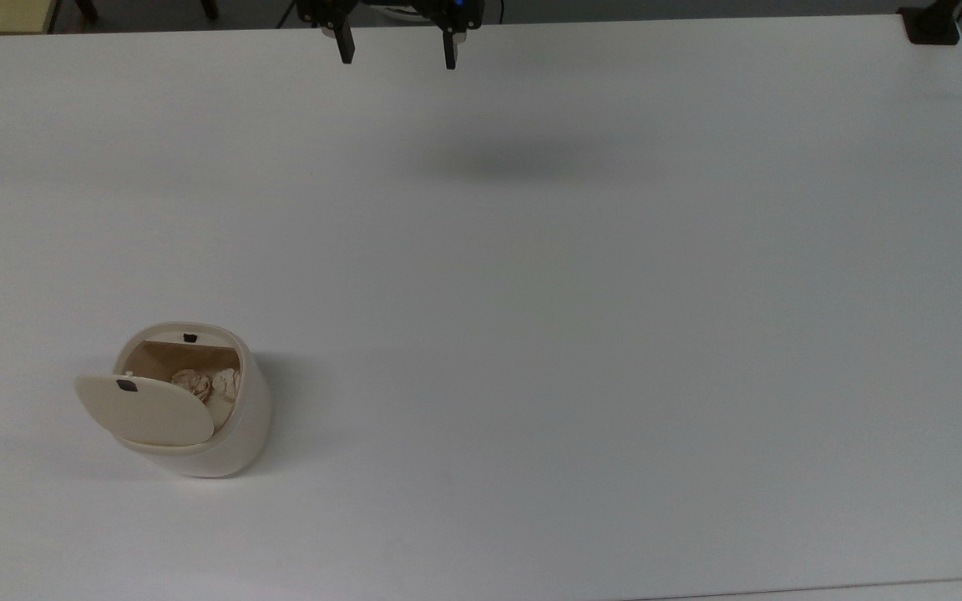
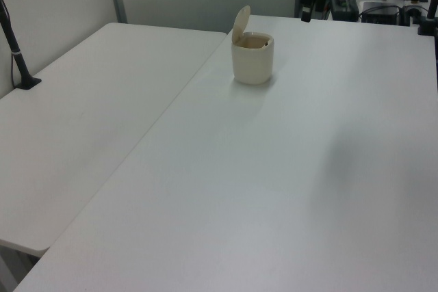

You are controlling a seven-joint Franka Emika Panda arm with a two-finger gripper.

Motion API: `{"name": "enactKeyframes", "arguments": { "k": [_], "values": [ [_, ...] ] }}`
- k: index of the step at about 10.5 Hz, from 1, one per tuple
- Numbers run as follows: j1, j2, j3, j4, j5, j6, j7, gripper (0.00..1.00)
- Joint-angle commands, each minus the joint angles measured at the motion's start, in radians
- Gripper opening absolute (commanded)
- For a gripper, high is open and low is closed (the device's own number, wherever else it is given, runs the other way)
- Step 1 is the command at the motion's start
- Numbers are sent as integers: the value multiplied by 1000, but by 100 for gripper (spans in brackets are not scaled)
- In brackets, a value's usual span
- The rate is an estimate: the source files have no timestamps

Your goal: Close the trash bin

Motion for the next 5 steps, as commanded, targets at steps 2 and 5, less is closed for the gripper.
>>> {"name": "enactKeyframes", "arguments": {
  "k": [2,5],
  "values": [
    [10,-10,-5,-11,-14,-12,-12,100],
    [10,-10,-6,-11,-13,-8,-7,100]
  ]
}}
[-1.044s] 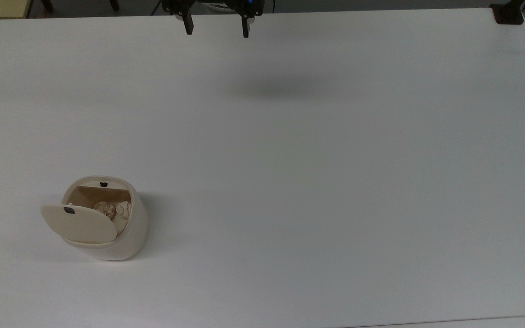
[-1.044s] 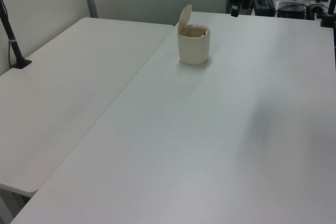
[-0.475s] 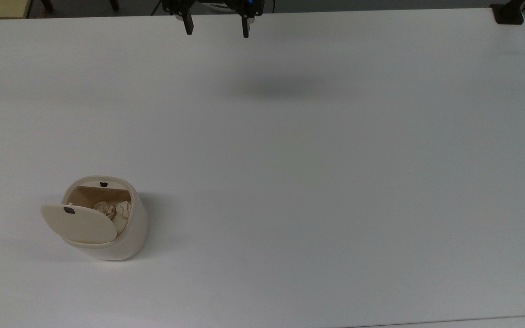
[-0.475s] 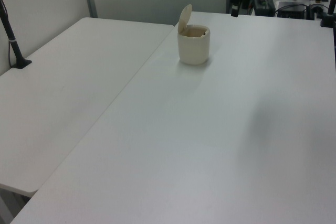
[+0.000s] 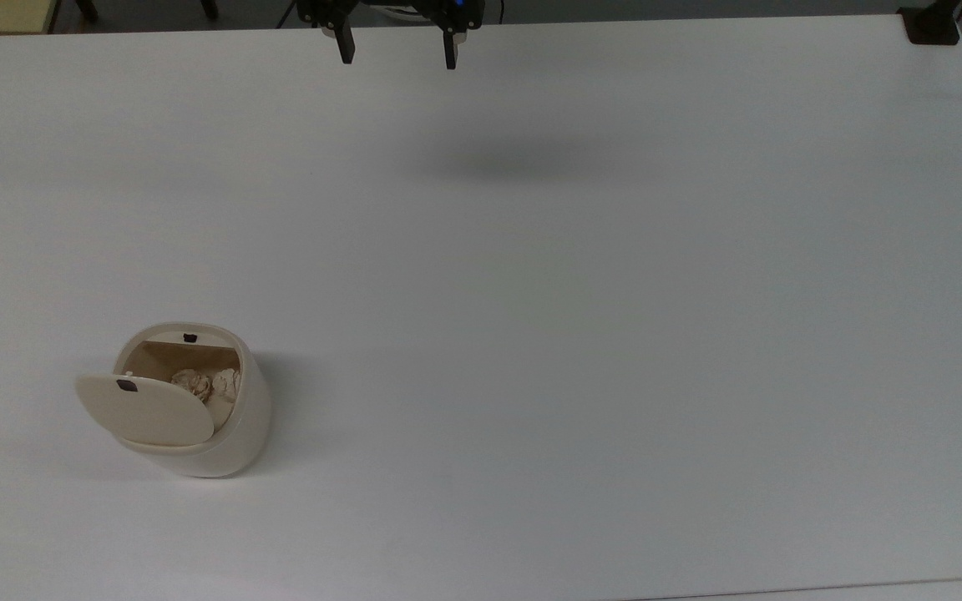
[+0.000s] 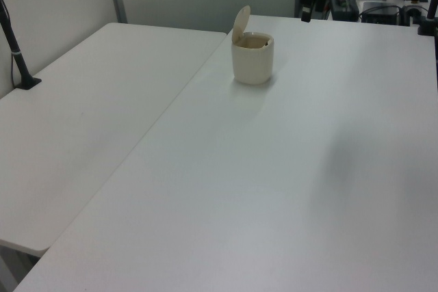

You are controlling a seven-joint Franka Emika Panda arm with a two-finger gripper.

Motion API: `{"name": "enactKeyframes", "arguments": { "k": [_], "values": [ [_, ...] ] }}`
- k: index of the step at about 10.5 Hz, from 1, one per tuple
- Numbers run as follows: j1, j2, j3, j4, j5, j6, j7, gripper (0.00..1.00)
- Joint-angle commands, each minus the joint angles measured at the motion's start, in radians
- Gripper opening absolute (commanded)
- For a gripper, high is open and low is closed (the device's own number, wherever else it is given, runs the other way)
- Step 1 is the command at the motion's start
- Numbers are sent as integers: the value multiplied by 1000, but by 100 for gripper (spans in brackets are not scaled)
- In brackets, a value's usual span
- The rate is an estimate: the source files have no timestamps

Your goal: Close the trash bin

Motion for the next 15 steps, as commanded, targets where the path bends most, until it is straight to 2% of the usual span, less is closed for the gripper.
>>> {"name": "enactKeyframes", "arguments": {
  "k": [1,4,6,8,10,11,13,15],
  "values": [
    [5,-10,-6,-10,-13,-8,-4,100],
    [-10,-8,-6,-8,-13,-3,-3,100],
    [-24,18,-10,6,-16,65,5,100],
    [-33,39,-14,16,-23,153,98,96],
    [-55,76,-22,23,-23,254,207,79],
    [-67,100,-22,58,-23,308,283,68],
    [-66,178,-57,145,-23,366,455,34],
    [-67,231,-88,187,-22,498,648,10]
  ]
}}
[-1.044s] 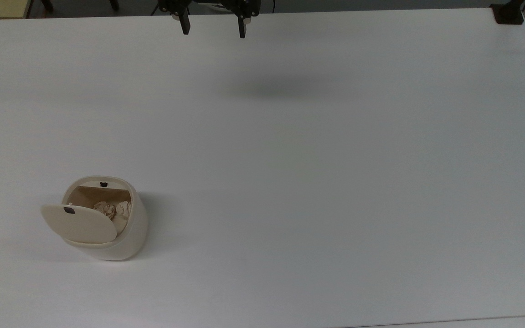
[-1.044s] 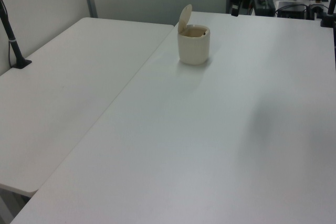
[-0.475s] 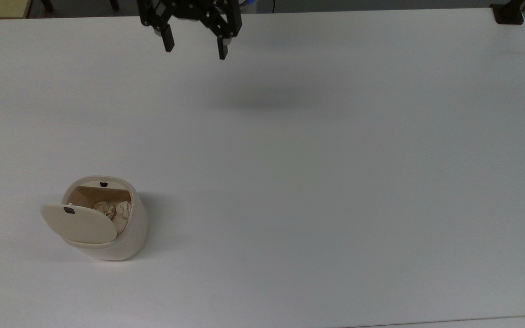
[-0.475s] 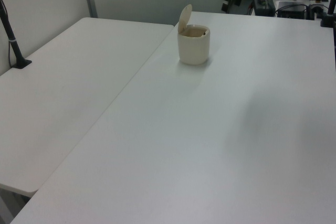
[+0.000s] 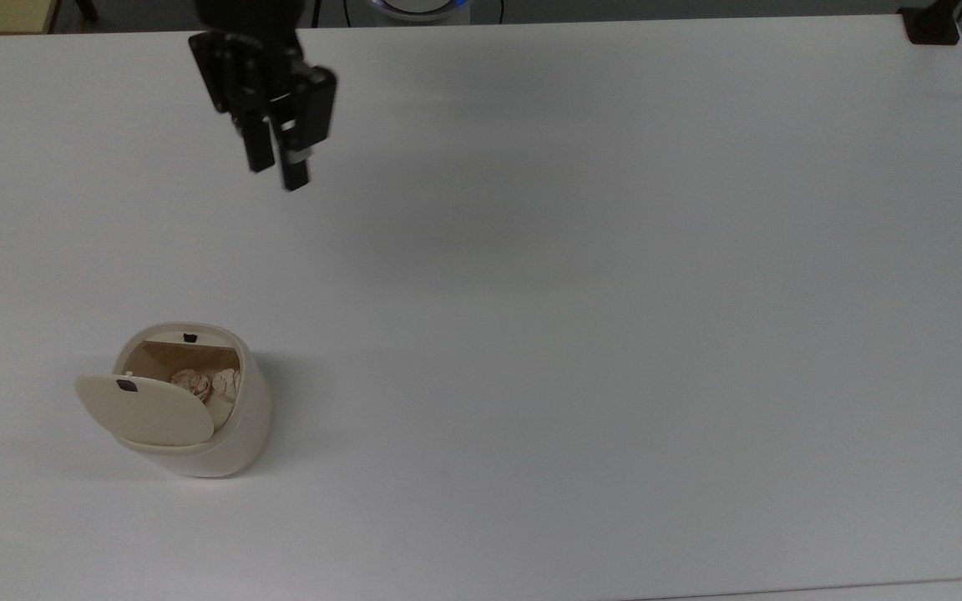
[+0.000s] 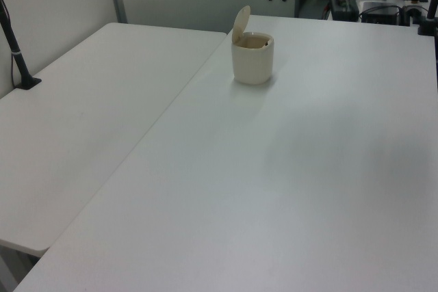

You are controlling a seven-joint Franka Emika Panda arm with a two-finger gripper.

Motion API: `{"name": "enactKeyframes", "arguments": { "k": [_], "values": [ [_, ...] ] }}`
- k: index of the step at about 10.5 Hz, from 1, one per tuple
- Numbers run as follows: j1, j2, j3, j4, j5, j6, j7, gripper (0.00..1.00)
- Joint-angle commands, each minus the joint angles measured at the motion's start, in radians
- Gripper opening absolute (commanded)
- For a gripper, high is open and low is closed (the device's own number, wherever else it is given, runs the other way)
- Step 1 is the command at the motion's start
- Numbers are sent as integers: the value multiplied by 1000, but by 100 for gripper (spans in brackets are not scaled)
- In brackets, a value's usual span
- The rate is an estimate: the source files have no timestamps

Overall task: Close the trash bin
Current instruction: 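Move the gripper toward the open lid of the cream trash bin, then lower the gripper onto the raised lid's edge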

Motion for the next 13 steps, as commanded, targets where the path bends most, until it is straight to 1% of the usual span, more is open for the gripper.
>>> {"name": "enactKeyframes", "arguments": {
  "k": [1,2,3,4,7,8,10,13],
  "values": [
    [8,89,-54,83,-16,174,283,1],
    [8,111,-65,95,-16,224,355,0],
    [8,143,-71,118,-18,259,397,0],
    [8,173,-74,145,-18,291,414,0],
    [14,285,-114,226,-19,411,483,0],
    [17,314,-125,234,-21,448,487,0],
    [15,367,-128,233,-50,543,485,0],
    [17,402,-128,227,-53,600,485,0]
  ]
}}
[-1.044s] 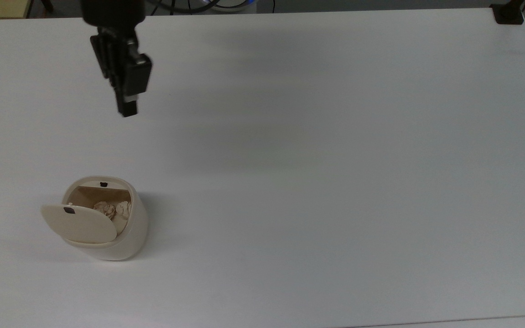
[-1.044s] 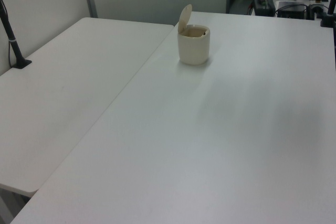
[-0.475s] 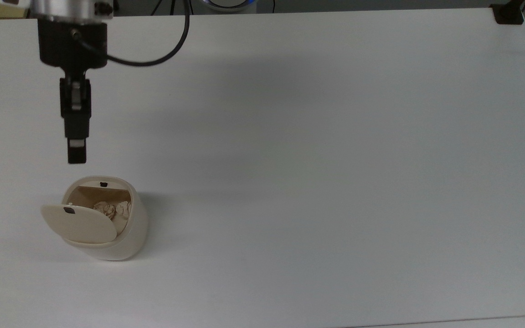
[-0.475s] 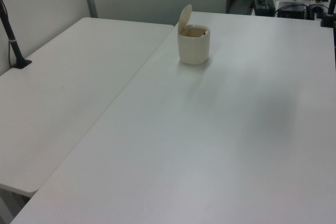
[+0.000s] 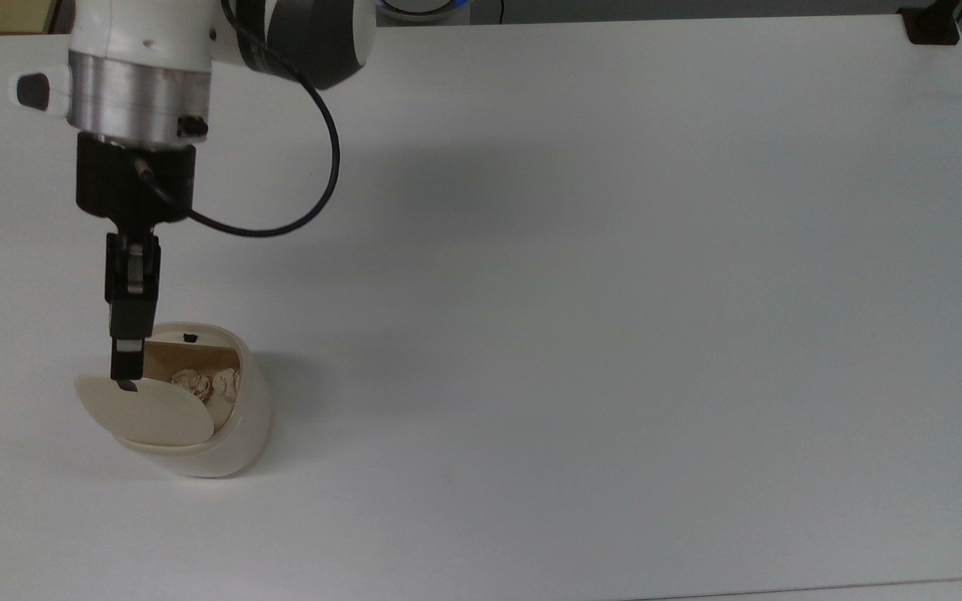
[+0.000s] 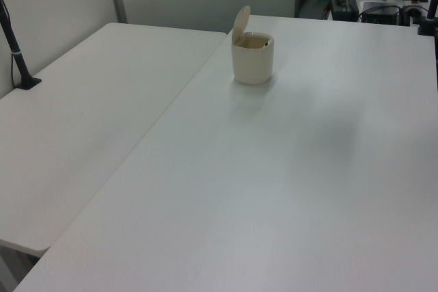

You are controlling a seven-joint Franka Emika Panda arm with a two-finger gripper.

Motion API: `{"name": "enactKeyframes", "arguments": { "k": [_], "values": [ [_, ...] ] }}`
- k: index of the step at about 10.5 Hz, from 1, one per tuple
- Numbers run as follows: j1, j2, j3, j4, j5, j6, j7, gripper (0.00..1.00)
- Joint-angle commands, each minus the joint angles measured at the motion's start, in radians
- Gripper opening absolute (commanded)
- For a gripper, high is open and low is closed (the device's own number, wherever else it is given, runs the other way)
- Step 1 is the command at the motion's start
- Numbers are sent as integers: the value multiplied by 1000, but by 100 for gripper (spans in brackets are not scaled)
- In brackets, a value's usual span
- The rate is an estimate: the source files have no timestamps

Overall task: Close the trash bin
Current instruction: 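Lower the gripper onto the raised lid's edge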

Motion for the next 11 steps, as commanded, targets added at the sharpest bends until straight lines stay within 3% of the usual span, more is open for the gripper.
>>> {"name": "enactKeyframes", "arguments": {
  "k": [1,6,11],
  "values": [
    [21,37,-24,22,-23,56,31,0],
    [25,77,-45,6,-62,90,28,0],
    [24,19,-45,-85,-67,87,-53,0]
  ]
}}
